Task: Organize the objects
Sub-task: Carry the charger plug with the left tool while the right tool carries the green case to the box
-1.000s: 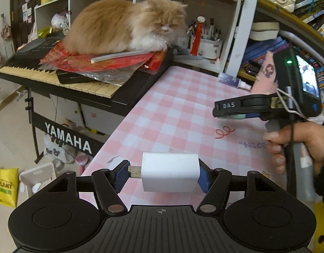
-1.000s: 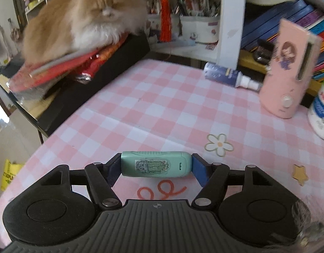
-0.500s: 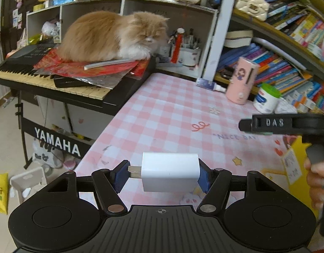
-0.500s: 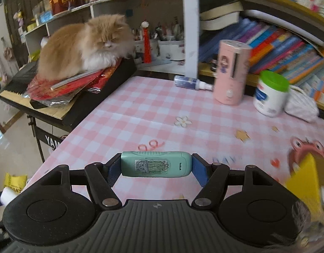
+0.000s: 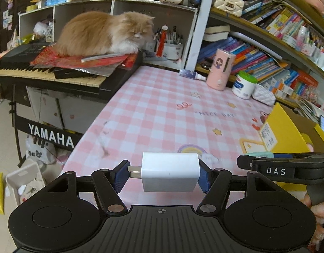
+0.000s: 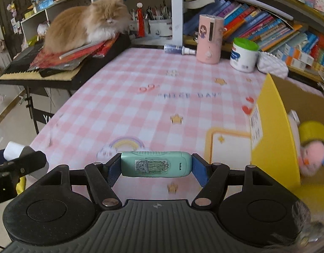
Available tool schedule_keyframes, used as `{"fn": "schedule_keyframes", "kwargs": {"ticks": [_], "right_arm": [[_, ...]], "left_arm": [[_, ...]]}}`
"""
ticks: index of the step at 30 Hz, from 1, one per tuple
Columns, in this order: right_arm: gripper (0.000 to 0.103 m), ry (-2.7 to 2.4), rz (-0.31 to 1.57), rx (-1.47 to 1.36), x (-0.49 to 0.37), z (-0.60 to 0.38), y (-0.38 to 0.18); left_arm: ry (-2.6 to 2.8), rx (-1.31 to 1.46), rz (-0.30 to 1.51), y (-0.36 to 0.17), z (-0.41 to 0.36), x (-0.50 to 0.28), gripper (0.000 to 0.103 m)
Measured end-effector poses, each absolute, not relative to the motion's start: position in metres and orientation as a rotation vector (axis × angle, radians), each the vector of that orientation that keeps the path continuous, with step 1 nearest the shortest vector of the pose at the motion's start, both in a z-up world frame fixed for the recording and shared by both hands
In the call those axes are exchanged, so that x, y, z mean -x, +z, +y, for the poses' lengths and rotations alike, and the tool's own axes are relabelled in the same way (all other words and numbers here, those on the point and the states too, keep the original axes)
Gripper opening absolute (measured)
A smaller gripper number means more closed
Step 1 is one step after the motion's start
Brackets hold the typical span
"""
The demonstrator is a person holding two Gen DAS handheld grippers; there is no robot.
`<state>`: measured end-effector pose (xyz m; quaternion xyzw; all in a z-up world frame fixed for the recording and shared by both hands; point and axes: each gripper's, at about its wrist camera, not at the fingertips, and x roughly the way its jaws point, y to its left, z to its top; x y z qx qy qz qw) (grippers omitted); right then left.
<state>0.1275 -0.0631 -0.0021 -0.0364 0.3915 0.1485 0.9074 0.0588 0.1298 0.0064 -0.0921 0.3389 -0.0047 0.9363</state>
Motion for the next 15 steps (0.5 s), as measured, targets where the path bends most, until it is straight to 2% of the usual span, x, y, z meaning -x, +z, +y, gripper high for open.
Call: {"fn": "schedule_keyframes", "kwargs": {"ticks": [15], "right_arm": [[0.067, 0.175, 0.815, 0.006, -0.023, -0.097, -0.011]], "left_arm": [[-0.175, 0.106, 0.738, 0.000, 0.102, 0.004, 0.065]]}}
